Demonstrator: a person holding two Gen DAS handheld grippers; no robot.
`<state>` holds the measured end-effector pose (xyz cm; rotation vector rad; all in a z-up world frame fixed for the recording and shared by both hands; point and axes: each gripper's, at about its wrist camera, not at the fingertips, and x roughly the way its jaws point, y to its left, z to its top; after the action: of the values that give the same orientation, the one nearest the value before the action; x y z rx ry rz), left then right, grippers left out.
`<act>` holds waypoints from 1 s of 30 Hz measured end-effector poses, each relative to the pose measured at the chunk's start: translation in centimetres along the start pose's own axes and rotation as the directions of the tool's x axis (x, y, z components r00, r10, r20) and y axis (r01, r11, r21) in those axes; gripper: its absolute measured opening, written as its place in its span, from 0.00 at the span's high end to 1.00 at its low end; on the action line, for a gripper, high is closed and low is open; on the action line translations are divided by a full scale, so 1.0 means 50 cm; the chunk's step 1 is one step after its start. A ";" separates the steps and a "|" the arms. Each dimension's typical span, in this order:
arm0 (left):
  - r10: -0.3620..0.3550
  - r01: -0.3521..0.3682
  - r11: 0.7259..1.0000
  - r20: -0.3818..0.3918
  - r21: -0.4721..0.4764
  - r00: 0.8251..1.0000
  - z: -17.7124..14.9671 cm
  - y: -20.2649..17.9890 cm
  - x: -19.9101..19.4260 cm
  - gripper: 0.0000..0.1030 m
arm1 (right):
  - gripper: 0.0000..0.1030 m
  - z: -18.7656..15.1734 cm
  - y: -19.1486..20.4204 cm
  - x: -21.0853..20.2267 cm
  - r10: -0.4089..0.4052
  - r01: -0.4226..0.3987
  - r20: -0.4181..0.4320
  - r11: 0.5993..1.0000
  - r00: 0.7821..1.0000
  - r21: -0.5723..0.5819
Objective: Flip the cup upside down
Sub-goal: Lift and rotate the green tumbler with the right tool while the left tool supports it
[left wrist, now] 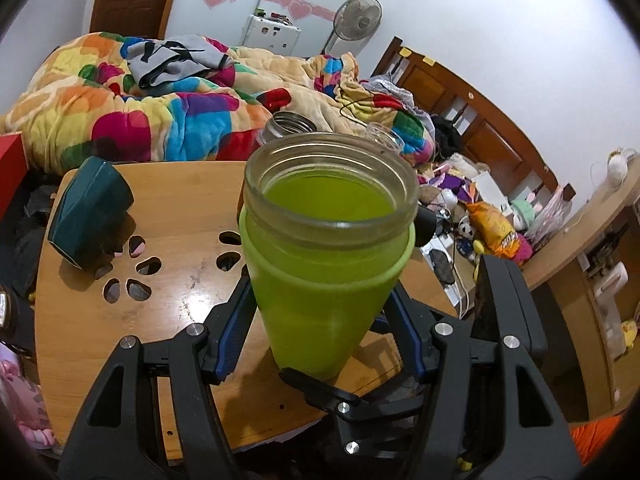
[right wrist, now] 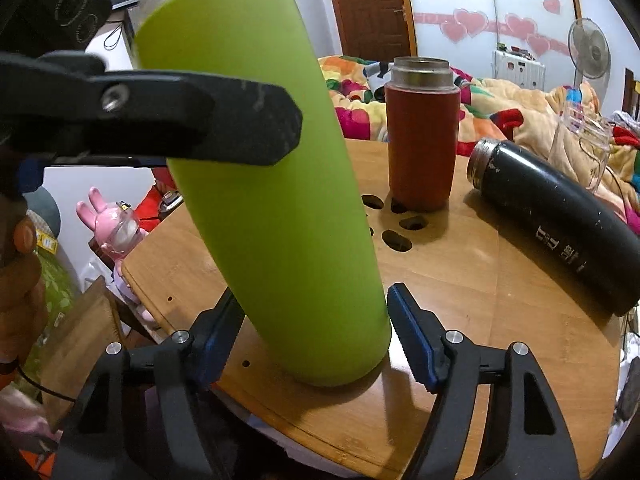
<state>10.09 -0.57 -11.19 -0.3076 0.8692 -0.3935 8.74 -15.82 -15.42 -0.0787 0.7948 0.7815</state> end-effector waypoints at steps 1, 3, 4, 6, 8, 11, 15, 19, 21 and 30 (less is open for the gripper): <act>0.001 -0.001 1.000 0.007 -0.004 1.000 -0.001 0.001 0.000 0.38 | 0.33 0.000 0.001 0.000 -0.001 0.001 0.002 1.000 1.000 0.000; 0.043 -0.043 0.999 0.044 0.012 0.998 0.000 -0.005 0.001 0.38 | 0.34 0.000 0.001 -0.002 0.001 -0.001 0.003 1.000 1.000 0.004; 0.078 -0.080 0.996 0.059 0.029 0.995 0.001 -0.011 0.003 0.38 | 0.35 0.001 0.003 -0.002 -0.001 0.001 0.002 1.000 1.000 0.001; 0.097 -0.100 0.994 0.073 0.033 0.993 0.004 -0.007 0.012 0.37 | 0.37 0.003 0.009 -0.003 -0.017 0.017 -0.001 1.000 1.000 -0.018; 0.092 -0.093 0.996 0.083 0.015 0.992 0.005 0.004 0.020 0.36 | 0.38 0.004 0.013 -0.005 -0.019 0.019 -0.002 0.999 1.000 -0.027; 0.076 -0.075 0.997 0.086 -0.019 0.993 0.008 0.022 0.030 0.36 | 0.39 0.005 0.010 -0.008 -0.015 0.015 0.000 1.000 1.000 -0.017; 0.098 -0.092 0.993 0.089 -0.069 0.991 0.010 0.048 0.044 0.33 | 0.40 0.004 0.009 -0.012 -0.014 0.014 -0.002 1.000 1.000 -0.013; 0.094 -0.082 0.987 0.087 -0.135 0.992 0.005 0.080 0.055 0.32 | 0.40 0.007 0.014 -0.012 -0.014 0.014 -0.006 1.000 1.000 -0.024; 0.101 -0.086 0.983 0.088 -0.162 0.991 0.001 0.094 0.060 0.31 | 0.40 0.008 0.015 -0.011 -0.015 0.015 -0.009 1.000 1.000 -0.026; 0.127 -0.111 0.966 0.054 -0.233 0.990 -0.020 0.136 0.088 0.28 | 0.40 0.008 0.015 -0.008 -0.009 0.008 -0.016 1.000 1.000 -0.028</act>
<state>13.28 3.35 -17.60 -0.4772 0.8624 -0.1695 8.31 -15.40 -14.71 -0.1132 0.7988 0.7847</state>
